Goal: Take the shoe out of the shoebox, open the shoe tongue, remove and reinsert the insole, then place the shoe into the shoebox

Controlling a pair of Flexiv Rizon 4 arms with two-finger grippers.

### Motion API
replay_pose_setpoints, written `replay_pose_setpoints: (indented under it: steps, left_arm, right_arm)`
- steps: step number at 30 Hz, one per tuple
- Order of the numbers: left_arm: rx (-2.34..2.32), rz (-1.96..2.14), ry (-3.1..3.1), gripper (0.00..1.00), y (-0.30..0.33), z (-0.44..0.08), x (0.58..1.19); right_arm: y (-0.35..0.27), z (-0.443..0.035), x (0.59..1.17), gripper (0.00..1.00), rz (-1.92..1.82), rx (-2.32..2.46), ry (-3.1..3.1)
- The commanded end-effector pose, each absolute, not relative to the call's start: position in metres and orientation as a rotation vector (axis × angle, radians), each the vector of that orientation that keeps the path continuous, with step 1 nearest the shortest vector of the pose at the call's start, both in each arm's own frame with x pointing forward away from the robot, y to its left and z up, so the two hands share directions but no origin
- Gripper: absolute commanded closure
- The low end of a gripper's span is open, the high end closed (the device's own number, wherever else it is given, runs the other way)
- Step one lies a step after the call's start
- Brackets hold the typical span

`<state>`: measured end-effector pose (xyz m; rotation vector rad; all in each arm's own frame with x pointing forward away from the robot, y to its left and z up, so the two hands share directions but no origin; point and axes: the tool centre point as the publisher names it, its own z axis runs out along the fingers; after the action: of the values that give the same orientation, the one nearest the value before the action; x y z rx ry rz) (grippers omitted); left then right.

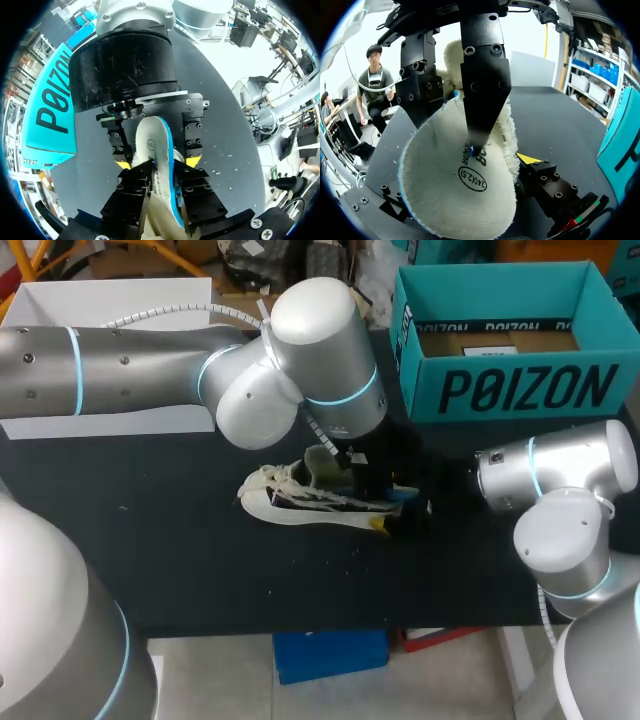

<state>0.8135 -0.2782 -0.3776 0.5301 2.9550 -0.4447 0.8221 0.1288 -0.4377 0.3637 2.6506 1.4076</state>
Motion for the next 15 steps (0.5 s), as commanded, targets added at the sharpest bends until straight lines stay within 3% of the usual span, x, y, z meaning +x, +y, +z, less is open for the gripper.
replay_pose_setpoints:
  steps: [1,15]
  left_arm:
    - [0.526,-0.434,2.952,0.98,-0.282,-0.380,0.814]
    - [0.555,-0.468,2.974,1.00,-0.257,-0.350,0.768]
  right_arm:
    - [0.131,-0.440,0.822,1.00,1.402,0.367,2.652]
    - [0.131,-0.440,0.822,1.00,1.402,0.367,2.652]
